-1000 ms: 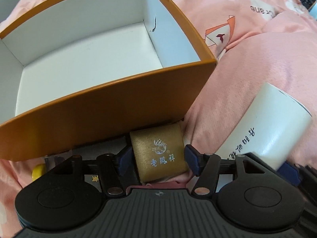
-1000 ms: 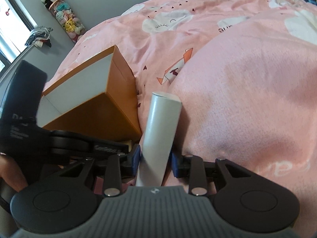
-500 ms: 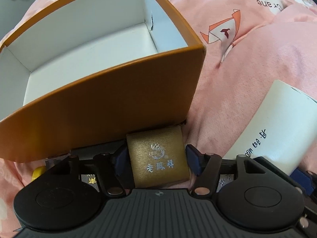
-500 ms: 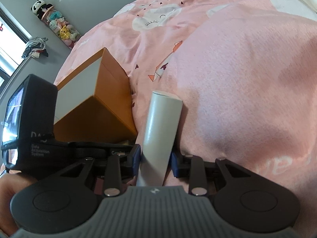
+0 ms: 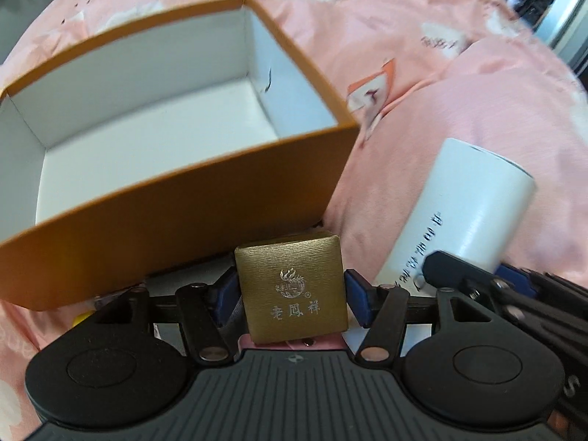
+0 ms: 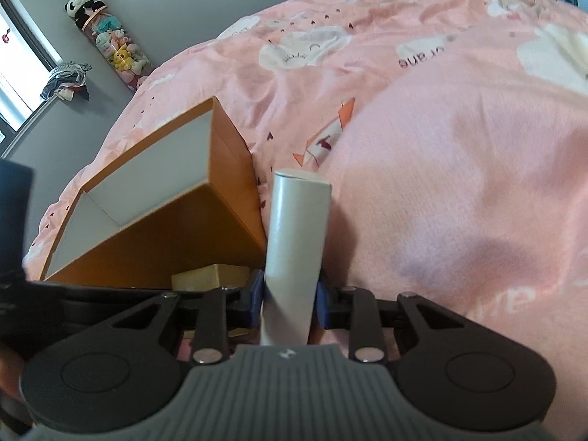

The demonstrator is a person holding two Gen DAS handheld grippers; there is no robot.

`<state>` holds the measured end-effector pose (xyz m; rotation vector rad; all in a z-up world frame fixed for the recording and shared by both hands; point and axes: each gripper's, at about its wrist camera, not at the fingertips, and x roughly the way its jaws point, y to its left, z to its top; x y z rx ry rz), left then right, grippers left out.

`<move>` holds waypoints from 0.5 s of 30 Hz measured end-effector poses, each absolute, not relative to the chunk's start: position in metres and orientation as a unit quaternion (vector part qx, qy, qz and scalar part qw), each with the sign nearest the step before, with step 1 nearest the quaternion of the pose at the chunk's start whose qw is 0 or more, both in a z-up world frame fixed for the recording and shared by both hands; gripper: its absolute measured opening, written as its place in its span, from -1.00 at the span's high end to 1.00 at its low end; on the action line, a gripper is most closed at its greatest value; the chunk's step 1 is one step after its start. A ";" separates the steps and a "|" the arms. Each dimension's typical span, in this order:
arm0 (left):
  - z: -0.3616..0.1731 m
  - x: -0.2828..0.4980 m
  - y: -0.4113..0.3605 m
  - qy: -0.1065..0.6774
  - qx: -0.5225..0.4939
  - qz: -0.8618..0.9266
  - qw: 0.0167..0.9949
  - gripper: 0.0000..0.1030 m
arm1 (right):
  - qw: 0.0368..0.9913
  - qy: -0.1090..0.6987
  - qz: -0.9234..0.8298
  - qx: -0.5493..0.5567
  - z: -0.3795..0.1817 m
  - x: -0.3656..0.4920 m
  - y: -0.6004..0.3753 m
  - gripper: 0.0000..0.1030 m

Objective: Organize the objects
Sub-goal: 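Grasp the gold square box with the left tool while the right tool lifts the white box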

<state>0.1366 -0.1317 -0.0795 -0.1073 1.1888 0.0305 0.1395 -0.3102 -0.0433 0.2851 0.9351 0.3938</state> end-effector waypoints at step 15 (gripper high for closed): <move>0.002 0.127 -0.110 0.425 -0.106 -0.018 0.899 -0.33 | 0.905 0.368 0.202 0.074 0.044 0.137 -0.285 0.41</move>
